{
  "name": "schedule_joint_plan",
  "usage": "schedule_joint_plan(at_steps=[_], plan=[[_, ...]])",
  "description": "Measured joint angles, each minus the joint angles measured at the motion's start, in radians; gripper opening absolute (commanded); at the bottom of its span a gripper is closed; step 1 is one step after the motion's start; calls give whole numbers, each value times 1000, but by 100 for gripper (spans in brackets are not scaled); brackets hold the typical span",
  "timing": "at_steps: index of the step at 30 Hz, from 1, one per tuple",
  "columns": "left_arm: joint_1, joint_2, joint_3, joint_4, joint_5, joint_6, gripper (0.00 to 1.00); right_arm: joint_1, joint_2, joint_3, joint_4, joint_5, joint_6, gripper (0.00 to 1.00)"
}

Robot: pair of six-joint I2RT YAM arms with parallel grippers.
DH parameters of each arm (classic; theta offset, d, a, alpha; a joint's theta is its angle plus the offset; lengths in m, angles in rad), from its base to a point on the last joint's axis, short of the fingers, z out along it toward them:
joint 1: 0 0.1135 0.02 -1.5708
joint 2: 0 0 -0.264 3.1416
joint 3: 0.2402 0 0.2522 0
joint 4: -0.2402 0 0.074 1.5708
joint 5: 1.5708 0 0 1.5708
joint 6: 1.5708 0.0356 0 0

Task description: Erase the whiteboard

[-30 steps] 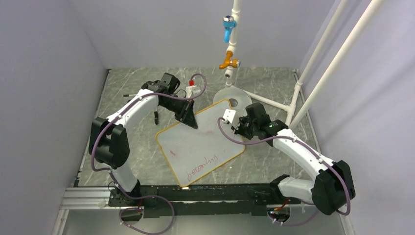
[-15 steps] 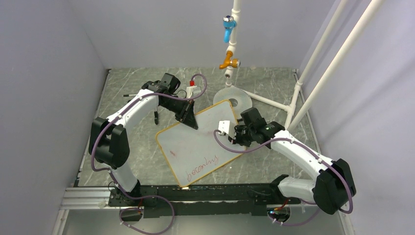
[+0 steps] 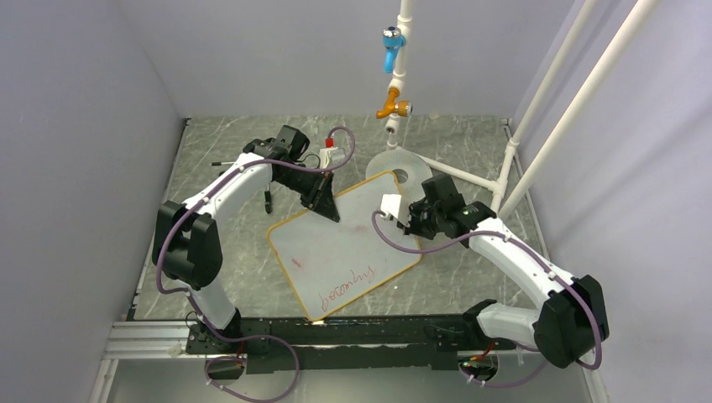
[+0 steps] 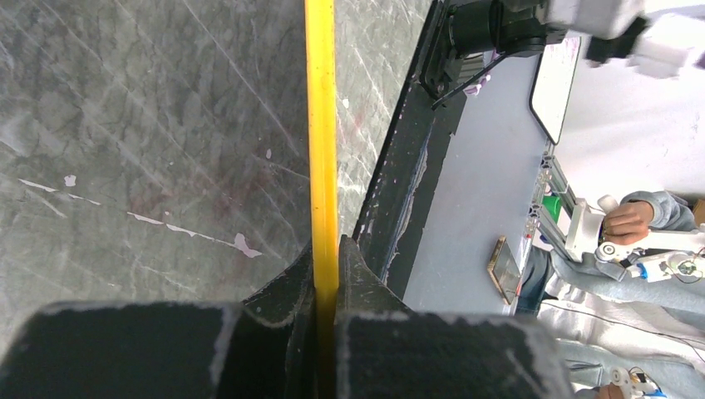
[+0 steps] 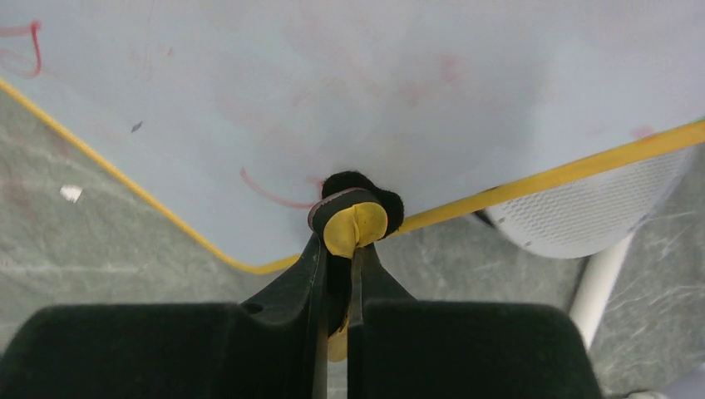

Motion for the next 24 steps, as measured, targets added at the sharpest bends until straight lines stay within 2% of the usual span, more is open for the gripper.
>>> schedule_joint_plan(at_steps=[10, 19, 24], plan=[[-2, 0, 0, 1, 15, 5, 0, 24, -59, -135, -103, -39, -70, 0], [-2, 0, 0, 2, 16, 8, 0, 25, -9, 13, -57, -4, -37, 0], [-2, 0, 0, 5, 10, 2, 0, 13, 6, 26, -27, 22, -30, 0]])
